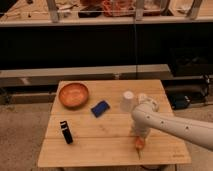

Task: Place the pepper in the ceramic bowl

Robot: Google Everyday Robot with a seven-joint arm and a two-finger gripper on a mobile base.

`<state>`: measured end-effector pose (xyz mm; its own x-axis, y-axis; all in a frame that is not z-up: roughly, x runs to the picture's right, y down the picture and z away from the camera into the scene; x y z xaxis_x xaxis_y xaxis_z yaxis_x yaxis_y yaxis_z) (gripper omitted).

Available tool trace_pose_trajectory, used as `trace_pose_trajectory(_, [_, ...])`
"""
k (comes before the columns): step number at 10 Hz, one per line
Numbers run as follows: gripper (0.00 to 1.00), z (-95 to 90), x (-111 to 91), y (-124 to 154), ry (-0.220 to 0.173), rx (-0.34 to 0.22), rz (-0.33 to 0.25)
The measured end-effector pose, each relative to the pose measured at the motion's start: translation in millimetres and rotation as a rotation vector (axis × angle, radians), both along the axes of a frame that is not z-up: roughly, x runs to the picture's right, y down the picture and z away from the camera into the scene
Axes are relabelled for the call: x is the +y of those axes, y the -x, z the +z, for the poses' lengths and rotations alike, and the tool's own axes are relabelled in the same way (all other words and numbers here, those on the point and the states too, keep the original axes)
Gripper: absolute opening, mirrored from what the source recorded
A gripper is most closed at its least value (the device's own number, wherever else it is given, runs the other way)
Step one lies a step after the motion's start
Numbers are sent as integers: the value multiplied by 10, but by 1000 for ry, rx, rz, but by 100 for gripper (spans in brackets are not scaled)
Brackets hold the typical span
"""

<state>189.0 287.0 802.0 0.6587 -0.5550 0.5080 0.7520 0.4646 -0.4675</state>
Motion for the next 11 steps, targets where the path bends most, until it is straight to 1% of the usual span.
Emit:
trace_pose_trajectory(2, [10, -1, -20, 14, -4, -4, 1])
trace_pose_trajectory(3, [3, -2, -33, 48, -7, -9, -4])
trace_pose_trajectory(4, [0, -13, -76, 94, -11, -13, -12])
trace_pose_trajectory(5, [0, -50, -177, 131, -13, -11, -26])
trace_pose_trajectory(6, [0, -103, -324, 159, -14, -9, -42])
trace_pose_trajectory(8, [0, -136, -394, 192, -16, -9, -52])
trace_pose_trajectory(11, [0, -120, -515, 354, -19, -20, -76])
